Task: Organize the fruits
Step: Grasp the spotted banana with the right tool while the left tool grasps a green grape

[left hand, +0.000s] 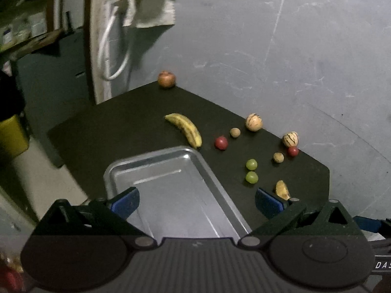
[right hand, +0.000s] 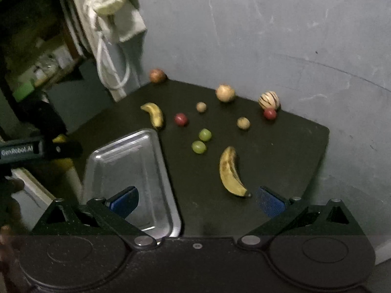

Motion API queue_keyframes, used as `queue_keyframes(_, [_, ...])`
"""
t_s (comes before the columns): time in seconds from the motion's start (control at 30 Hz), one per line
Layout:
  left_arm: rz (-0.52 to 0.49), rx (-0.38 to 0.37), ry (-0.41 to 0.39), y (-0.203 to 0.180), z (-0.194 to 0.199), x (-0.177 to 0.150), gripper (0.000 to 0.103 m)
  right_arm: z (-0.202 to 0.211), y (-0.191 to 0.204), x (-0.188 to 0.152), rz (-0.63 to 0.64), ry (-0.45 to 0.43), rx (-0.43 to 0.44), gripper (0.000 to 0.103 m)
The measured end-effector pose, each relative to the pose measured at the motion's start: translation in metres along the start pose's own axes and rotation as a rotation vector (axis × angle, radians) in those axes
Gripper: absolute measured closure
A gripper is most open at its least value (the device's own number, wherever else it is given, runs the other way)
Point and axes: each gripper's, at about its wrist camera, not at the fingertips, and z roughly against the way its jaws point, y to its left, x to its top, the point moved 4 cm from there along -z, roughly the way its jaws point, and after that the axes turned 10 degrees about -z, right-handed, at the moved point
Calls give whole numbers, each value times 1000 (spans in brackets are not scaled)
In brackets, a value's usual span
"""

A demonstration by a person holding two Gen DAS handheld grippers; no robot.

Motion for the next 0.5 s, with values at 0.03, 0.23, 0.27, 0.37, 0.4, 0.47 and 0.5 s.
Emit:
queue_keyframes(0.03, [-2, -19, 3, 2, -6, 5, 0, -2, 2, 1, 9, -9, -20, 0])
queue_keyframes(0.23, [-18, -93, 47, 12, -52, 24, 0, -31, 4, 15, 23, 13, -124, 1])
queue_keyframes(0.27, [-28, -110, 53, 11, -60, 25, 0, -35, 4, 16, 28, 20, -142, 1])
queue_keyframes(0.37, [-63, -172, 69, 0, -81, 30, 1, -44, 2, 17, 59, 24, -216, 1])
queue_keyframes(0.4, [-82, -191, 76, -4, -88, 32, 1, -47, 1, 17, 72, 25, -223, 1])
queue_keyframes(0.47, [-111, -216, 89, -13, -100, 33, 1, -53, -1, 17, 101, 35, -222, 1])
queue_keyframes(0.5, [-122, -223, 96, -17, -106, 35, 1, -56, -4, 17, 110, 42, -215, 1])
